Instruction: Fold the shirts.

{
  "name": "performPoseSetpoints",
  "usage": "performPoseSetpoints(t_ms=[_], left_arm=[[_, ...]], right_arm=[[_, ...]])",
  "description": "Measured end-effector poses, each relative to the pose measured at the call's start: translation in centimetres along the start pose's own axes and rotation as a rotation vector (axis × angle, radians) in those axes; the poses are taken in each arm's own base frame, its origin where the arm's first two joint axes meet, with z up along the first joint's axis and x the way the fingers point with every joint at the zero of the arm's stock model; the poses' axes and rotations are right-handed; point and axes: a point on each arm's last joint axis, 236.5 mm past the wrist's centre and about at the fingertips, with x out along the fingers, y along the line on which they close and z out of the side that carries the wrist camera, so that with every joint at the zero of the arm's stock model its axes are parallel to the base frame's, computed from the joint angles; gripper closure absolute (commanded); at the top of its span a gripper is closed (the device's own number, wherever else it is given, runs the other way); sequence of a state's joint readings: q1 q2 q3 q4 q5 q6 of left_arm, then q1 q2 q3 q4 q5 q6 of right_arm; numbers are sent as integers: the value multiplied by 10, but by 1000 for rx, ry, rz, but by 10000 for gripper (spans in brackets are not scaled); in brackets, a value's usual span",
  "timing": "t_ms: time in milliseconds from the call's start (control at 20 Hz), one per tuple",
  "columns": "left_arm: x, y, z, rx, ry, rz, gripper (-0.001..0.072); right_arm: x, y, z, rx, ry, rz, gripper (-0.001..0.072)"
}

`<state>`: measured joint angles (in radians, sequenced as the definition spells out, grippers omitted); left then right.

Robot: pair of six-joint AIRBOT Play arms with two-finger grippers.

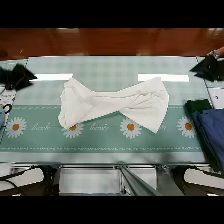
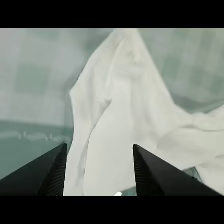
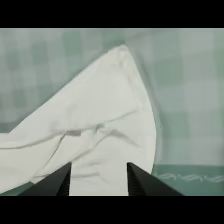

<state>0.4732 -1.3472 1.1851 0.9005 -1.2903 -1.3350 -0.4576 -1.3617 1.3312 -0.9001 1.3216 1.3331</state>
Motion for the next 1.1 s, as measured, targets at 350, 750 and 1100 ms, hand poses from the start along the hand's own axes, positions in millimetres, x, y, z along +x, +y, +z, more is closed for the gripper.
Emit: performPoseSetpoints(t_ms=[350, 750, 1100], left_arm=[[56, 16, -152, -193, 241, -169, 206], [94, -5, -193, -132, 338, -180, 207], [123, -30, -192, -61, 335, -182, 688]], right_arm=[[38, -17, -109, 169, -8, 131, 308], [46, -18, -134, 188, 6, 157, 308], [48, -24, -140, 193, 21, 133, 308]])
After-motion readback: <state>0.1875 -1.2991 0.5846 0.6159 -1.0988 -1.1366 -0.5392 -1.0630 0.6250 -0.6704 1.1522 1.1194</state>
